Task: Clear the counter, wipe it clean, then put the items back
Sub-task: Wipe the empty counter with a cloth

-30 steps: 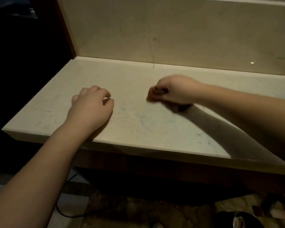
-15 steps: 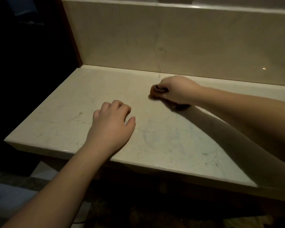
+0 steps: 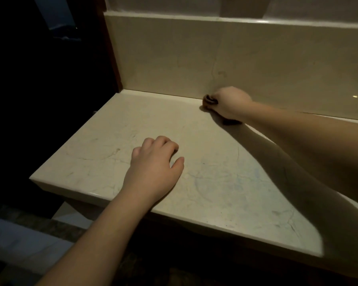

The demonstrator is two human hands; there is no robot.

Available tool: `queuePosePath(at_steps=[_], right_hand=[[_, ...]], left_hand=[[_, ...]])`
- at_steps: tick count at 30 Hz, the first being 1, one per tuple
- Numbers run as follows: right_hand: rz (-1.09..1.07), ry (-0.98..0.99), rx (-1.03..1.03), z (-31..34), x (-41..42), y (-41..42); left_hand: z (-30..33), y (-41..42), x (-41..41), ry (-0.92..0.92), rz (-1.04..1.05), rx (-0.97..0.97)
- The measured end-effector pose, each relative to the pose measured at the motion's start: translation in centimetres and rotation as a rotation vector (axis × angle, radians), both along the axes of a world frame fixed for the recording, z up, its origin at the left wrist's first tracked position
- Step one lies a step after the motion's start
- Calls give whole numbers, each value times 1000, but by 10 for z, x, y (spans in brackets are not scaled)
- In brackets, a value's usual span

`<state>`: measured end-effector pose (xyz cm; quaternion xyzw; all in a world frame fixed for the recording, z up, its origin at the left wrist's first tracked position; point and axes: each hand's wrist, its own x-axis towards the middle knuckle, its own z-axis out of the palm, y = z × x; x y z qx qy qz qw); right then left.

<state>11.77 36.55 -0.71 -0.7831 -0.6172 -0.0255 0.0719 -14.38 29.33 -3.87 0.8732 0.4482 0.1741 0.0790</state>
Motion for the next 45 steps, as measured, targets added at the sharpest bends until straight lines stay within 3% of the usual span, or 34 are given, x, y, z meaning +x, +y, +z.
queuePosePath(at_steps=[6,18,26,31,39,45], right_hand=[[-31,-63,68,-11,-36,36],[-259,-217,-27,-7,17,-3],[-85,-19,9,-3,8,-8],[59,-88,27,-10,35,-60],[37,0,51,-3,25,-46],[432,55,2,-6,5,-124]], left_hand=[[0,0,0,9,10,12],[-1,0,-2,-14,-3,1],[3,0,-1,6,15,-14],[3,-1,1,5,22,-17],[4,-4,0,0,28,-7],[5,-3,1,-2,36,0]])
